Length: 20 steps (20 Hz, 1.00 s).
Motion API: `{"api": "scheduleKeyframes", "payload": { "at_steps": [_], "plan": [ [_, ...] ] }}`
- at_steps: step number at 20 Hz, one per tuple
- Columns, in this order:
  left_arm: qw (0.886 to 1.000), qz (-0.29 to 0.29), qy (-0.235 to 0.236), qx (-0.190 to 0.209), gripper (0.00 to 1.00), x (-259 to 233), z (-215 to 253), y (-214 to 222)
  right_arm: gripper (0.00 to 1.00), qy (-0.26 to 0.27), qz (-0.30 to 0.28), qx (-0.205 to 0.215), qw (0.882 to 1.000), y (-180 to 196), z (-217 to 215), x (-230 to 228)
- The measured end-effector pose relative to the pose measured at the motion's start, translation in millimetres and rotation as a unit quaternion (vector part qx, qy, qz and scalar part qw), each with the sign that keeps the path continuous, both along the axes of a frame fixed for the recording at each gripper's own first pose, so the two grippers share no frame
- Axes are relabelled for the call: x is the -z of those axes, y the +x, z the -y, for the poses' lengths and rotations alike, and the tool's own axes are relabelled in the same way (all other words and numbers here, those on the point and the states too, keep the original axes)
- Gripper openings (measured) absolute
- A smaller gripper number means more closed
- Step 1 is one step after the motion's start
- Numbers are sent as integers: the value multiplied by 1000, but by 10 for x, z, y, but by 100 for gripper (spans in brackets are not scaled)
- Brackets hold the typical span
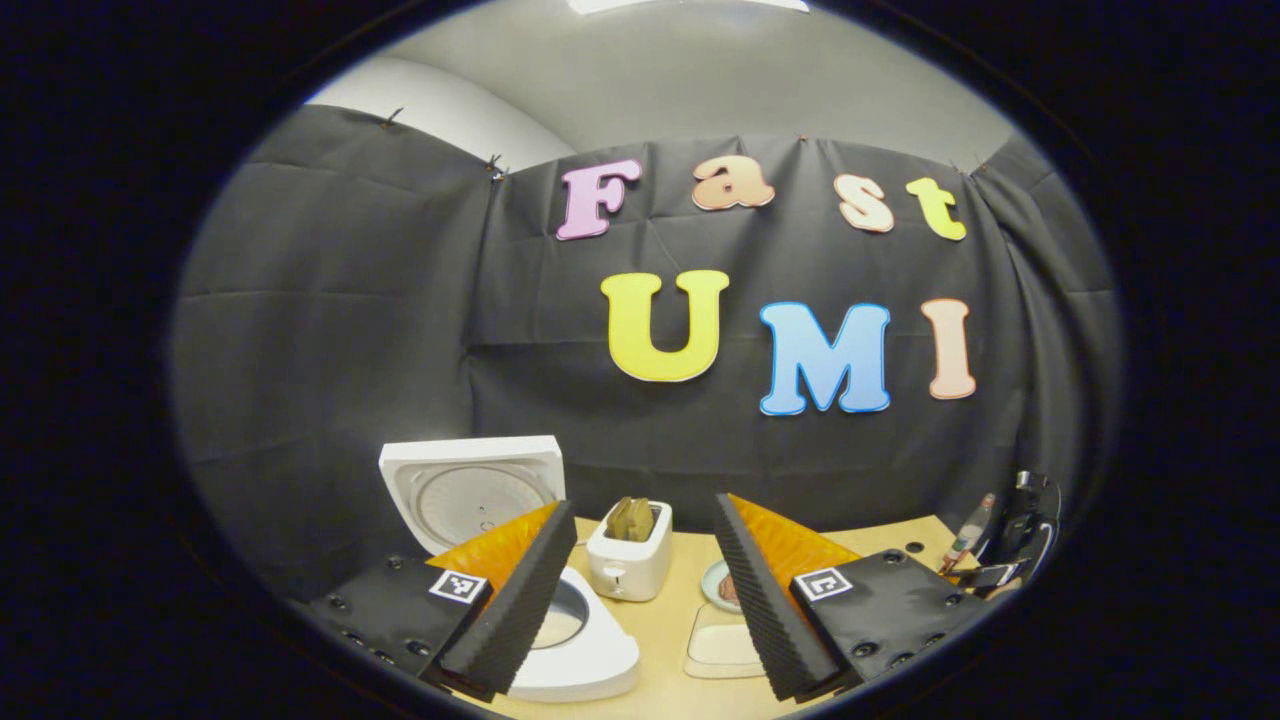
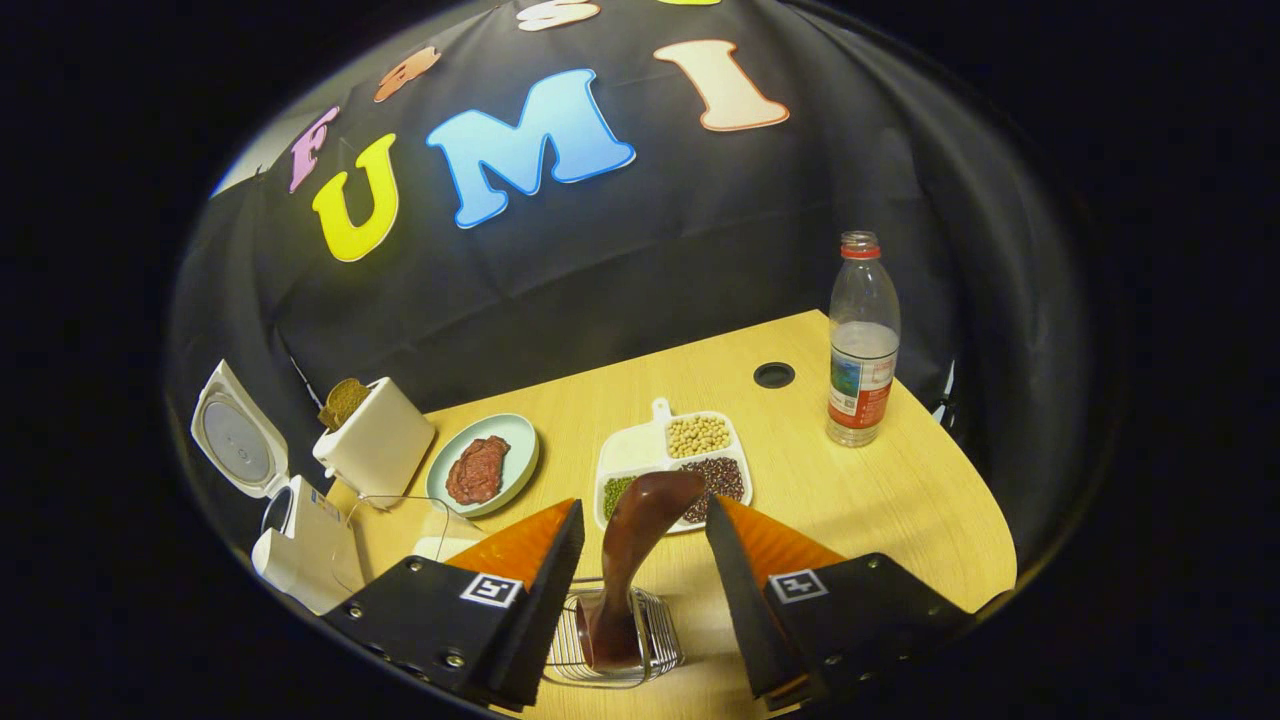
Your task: Close the left gripper, press the button to open the rice cooker; take a wooden spoon from the chopstick holder with the right hand, scoop a spoonful of rice and pour it into the rice cooker, then put the wooden spoon back into the chopstick holder.
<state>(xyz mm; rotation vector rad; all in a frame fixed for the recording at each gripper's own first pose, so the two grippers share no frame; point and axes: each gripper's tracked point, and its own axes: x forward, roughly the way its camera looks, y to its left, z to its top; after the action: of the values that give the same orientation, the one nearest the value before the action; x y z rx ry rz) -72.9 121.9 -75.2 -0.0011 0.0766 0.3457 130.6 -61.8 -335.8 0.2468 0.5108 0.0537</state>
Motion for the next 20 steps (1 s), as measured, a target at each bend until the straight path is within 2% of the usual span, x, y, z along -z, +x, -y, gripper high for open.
{"api": "scheduleKeyframes", "payload": {
  "at_steps": [1,2,3,4,5,6,7,9,10,11,12,15,20],
  "plan": [
    [1000,4,3,0,96,-21,46,10,74,6,2,-11,1000,20,-45,5],
    [1000,6,6,3,96,-37,90,19,69,-4,-5,-8,1000,47,-23,57],
    [1000,6,7,9,96,-29,135,42,58,-6,-8,-9,1000,32,-8,77],
    [1000,6,9,15,96,-31,166,76,42,1,-4,-15,1000,53,-32,62],
    [1000,6,12,24,96,-18,188,105,39,3,-6,-13,1000,51,-53,64],
    [999,3,14,31,96,-26,187,153,31,2,-5,-13,1000,28,-58,50],
    [999,3,14,38,96,-26,186,186,31,5,-2,-16,1000,18,-100,31],
    [999,11,11,51,96,-79,178,226,22,16,-5,-14,1000,-38,-150,-6],
    [998,12,7,58,96,-67,178,247,14,19,-6,-6,1000,-17,-145,-18],
    [998,11,6,66,96,-50,177,267,14,15,-6,2,1000,-33,-154,-34],
    [997,11,6,73,96,-54,164,277,8,9,1,6,1000,-105,-185,-103],
    [995,13,4,97,96,-46,162,309,8,-14,29,14,999,-221,-273,-374],
    [990,25,-9,136,96,-1,134,359,8,-14,66,36,997,-438,-315,-914]
  ]
}}
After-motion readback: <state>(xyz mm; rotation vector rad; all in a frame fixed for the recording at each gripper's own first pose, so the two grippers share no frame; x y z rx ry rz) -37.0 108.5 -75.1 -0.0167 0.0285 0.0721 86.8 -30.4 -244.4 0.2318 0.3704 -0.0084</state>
